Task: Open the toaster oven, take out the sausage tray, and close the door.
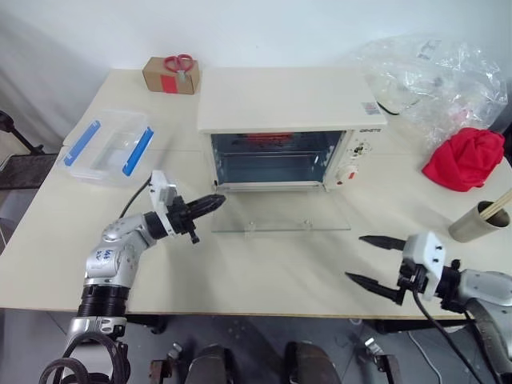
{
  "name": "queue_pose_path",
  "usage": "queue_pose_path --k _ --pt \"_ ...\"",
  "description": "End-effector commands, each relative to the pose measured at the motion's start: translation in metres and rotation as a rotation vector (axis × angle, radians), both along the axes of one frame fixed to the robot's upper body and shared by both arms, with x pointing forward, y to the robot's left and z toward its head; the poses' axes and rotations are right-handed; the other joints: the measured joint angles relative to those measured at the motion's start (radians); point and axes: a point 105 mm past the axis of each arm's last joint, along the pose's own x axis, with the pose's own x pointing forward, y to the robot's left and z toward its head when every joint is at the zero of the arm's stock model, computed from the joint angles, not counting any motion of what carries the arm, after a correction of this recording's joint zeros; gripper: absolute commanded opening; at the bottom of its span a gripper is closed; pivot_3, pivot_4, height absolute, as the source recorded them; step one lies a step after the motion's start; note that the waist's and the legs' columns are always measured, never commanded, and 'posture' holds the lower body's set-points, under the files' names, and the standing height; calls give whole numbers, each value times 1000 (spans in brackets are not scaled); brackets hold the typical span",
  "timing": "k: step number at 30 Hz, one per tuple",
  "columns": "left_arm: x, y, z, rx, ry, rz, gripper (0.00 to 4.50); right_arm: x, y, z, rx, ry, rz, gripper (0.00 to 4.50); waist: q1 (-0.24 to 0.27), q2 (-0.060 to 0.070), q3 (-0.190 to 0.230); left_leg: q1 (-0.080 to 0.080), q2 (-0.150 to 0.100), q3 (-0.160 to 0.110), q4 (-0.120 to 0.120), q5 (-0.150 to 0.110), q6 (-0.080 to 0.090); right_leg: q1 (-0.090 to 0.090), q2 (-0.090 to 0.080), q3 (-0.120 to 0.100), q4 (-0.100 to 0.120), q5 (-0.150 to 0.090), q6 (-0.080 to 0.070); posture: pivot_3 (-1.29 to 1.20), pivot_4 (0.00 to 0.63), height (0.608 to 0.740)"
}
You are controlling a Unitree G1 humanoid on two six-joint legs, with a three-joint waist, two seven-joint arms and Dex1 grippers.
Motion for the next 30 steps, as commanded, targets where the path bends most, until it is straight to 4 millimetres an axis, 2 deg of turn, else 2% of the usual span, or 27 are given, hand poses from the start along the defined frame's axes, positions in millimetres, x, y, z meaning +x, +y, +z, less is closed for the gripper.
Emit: queue_pose_path --k 1,5,7,9,12,14,17,20,23,26,30 --pt "-2 -3 -8 81 -29 -18 47 5 2 21 -27 -83 -19 4500 -1 0 0 0 0 0 0 0 0 0 0 0 0 0 0 0 150 740" --pt "0 -4 -16 95 -41 8 47 23 0 36 -88 -152 -86 4500 0 0 0 0 0 0 0 0 0 0 0 0 0 0 0 0 150 740" --pt "-3 -1 -12 76 -73 24 47 36 13 59 -11 -230 -90 4500 -3 0 0 0 0 0 0 0 0 0 0 0 0 0 0 0 150 740" --pt "-9 5 -4 20 -116 49 47 50 33 73 -55 -327 -77 4500 -17 1 0 0 0 1 0 0 0 -1 0 1 1 0 0 0 150 740" --pt "-20 19 6 13 -163 99 561 69 72 79 -52 -359 -63 4500 -27 0 0 0 2 -1 -1 0 -1 -1 0 -1 2 0 0 0 150 740" --pt "-27 29 18 4 -193 134 1065 83 93 87 -70 -388 -84 4500 -34 0 0 -1 2 -1 -1 0 -1 -3 0 -1 3 0 -1 0 150 740" --pt "-42 40 24 -3 -214 153 1975 89 126 92 -111 -465 4 4500 -29 1 0 -3 1 0 -1 1 -1 -6 -1 0 5 0 -1 0 150 740" --pt "-54 51 24 -31 -208 225 2845 112 143 94 -259 -639 -69 4500 -31 1 0 -2 0 0 -1 0 -1 -6 -3 -1 6 0 -1 0 150 740" --pt "-58 57 19 -38 -196 287 3696 123 154 91 -358 -742 -75 4500 -26 1 0 -3 -1 -1 0 0 0 -6 -4 -1 8 0 -1 0 150 740" --pt "-59 61 19 -60 -208 354 3696 139 154 75 -463 -707 -136 4500 -31 1 0 -3 -1 0 0 0 -1 -6 -4 -1 7 0 -1 0 150 740" --pt "-61 68 27 -147 -218 422 3696 151 167 81 -484 -836 -168 4500 -37 1 0 -3 0 0 0 0 -1 -7 -4 -2 8 0 -1 0 150 740"
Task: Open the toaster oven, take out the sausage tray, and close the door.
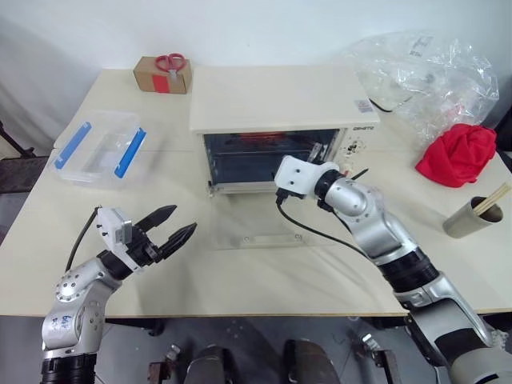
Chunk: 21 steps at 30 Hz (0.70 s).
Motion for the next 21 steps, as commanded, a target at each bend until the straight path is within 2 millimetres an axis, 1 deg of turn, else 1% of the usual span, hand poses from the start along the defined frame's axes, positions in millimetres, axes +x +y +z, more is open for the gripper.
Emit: queue_pose_path --k 1,4,8,9,13,17,18,19,20,21 --pt "-8 4 16 1 -64 17 3696 8 11 27 -9 -178 -13 4500 -7 0 0 0 0 0 0 0 0 0 0 0 0 0 0 0 150 740" --pt "-10 0 16 34 -61 -3 3696 14 12 36 -26 -239 -39 4500 -21 0 0 -1 0 1 -1 1 -1 -3 0 0 2 0 0 0 150 740" --pt "-9 -4 23 32 -88 -8 3696 15 15 34 -52 -247 -32 4500 -22 0 0 -1 0 1 -1 0 -1 -4 0 0 4 0 0 0 150 740" --pt "-9 -5 24 33 -94 -9 3715 16 17 34 -53 -251 -32 4328 -22 0 0 -1 0 1 -1 0 -1 -4 0 1 4 0 0 0 150 740" --pt "-9 -8 25 29 -102 -7 3720 18 24 38 -52 -264 -29 3291 -24 0 0 -1 0 1 -1 1 -1 -5 0 1 4 0 0 0 150 740" --pt "-9 -11 24 38 -103 -17 3720 17 25 35 -65 -264 -15 1956 -24 0 0 -1 1 1 -2 1 -1 -6 0 1 6 0 0 0 150 740" --pt "-9 -10 24 37 -104 -15 3720 17 25 35 -66 -264 -13 1727 -24 0 0 -1 1 1 -2 1 -1 -6 0 1 6 0 0 0 150 740" --pt "-9 -10 25 37 -106 -14 3720 16 25 35 -67 -265 -13 1346 -24 0 0 -1 1 1 -2 1 -1 -6 0 1 6 0 0 0 150 740" --pt "-8 -10 24 35 -106 -12 3720 16 24 37 -67 -275 -15 1183 -24 0 0 -1 1 1 -2 1 -1 -6 0 1 6 0 0 0 150 740" --pt "-8 -10 24 33 -106 -11 3720 16 23 38 -67 -281 -17 773 -24 0 0 -1 1 1 -2 1 -1 -6 0 1 6 0 0 0 150 740"
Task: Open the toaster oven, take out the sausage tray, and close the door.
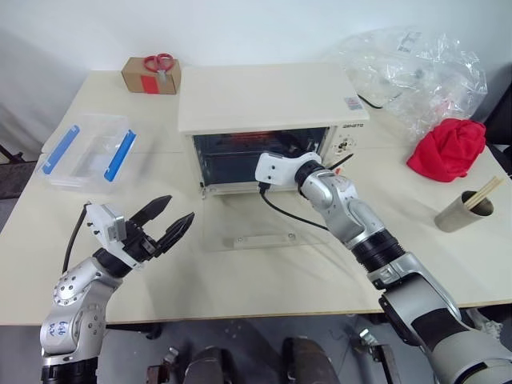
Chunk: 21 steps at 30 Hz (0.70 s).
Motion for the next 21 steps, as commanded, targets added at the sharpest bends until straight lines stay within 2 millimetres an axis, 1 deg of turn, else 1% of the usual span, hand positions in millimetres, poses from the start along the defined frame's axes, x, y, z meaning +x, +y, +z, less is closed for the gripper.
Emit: queue_pose_path --k 1,2,3,7,13,17,21 --pt "-3 -4 9 6 -54 -7 3720 -3 1 21 12 -76 17 531 0 0 0 0 0 0 0 0 0 0 0 0 0 0 0 0 150 740" --pt "-3 -5 9 5 -54 -7 3720 -2 0 21 10 -78 16 199 0 0 0 0 0 0 0 0 0 0 0 0 0 0 0 0 150 740" --pt "-3 -4 7 0 -51 -4 3720 -3 1 22 4 -81 21 62 1 0 0 -1 0 0 0 0 0 0 0 0 0 0 0 0 150 740" --pt "-1 -4 1 -19 -36 3 3720 -6 1 29 -13 -92 49 41 1 0 0 -1 0 0 0 0 0 0 0 0 0 0 0 0 150 740" --pt "4 -7 3 -18 -43 -15 3720 -23 4 37 -79 -99 135 41 2 0 0 -1 0 0 0 0 0 -1 0 0 0 0 0 0 150 740" --pt "11 -8 5 -24 -54 -21 3720 -36 6 44 -90 -87 185 41 3 0 0 -4 0 0 0 0 0 -4 0 -1 0 0 0 0 150 740" --pt "15 -15 8 -33 -66 -45 3720 -40 6 44 -101 -70 195 41 -1 0 1 -7 0 -1 -1 0 0 -6 0 -2 0 0 0 0 150 740"
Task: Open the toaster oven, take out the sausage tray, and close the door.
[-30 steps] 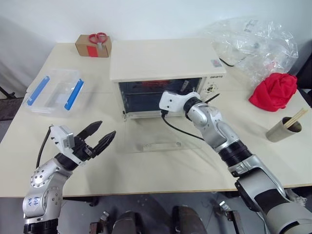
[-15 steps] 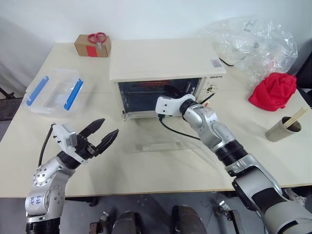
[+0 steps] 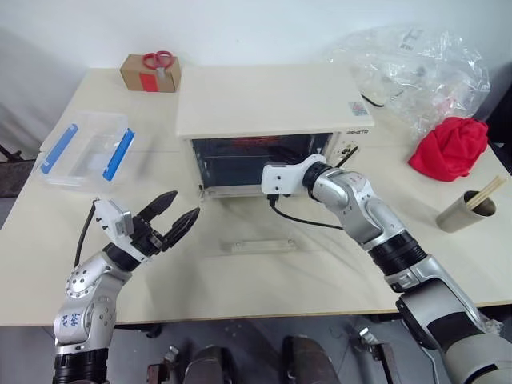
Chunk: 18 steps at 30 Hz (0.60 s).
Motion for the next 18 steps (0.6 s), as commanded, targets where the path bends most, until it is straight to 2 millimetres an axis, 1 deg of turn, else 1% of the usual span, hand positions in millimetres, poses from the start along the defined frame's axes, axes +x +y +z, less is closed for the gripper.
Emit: queue_pose_path --k 1,4,6,12,18 --pt "0 -9 8 2 -46 -40 3720 -14 6 42 74 -112 65 41 -1 0 0 0 0 0 0 0 0 0 0 0 0 0 0 0 150 740" --pt "1 -26 15 14 -65 -139 3720 -8 4 38 73 -97 48 41 0 0 0 -1 0 0 0 0 0 0 0 -1 0 0 0 0 150 740" --pt "5 -29 25 29 -94 -173 3720 -8 5 37 76 -93 50 41 1 0 0 -1 0 0 1 0 0 0 0 -1 0 0 0 0 150 740" --pt "21 -22 52 50 -153 -206 3720 -5 2 30 62 -77 46 41 -1 0 0 -1 0 0 1 0 0 0 0 -1 0 0 0 0 150 740" --pt "37 -22 67 51 -186 -229 3720 -4 -1 26 56 -68 40 41 -1 0 0 -1 0 0 2 1 -1 0 0 -1 0 0 0 0 150 740"
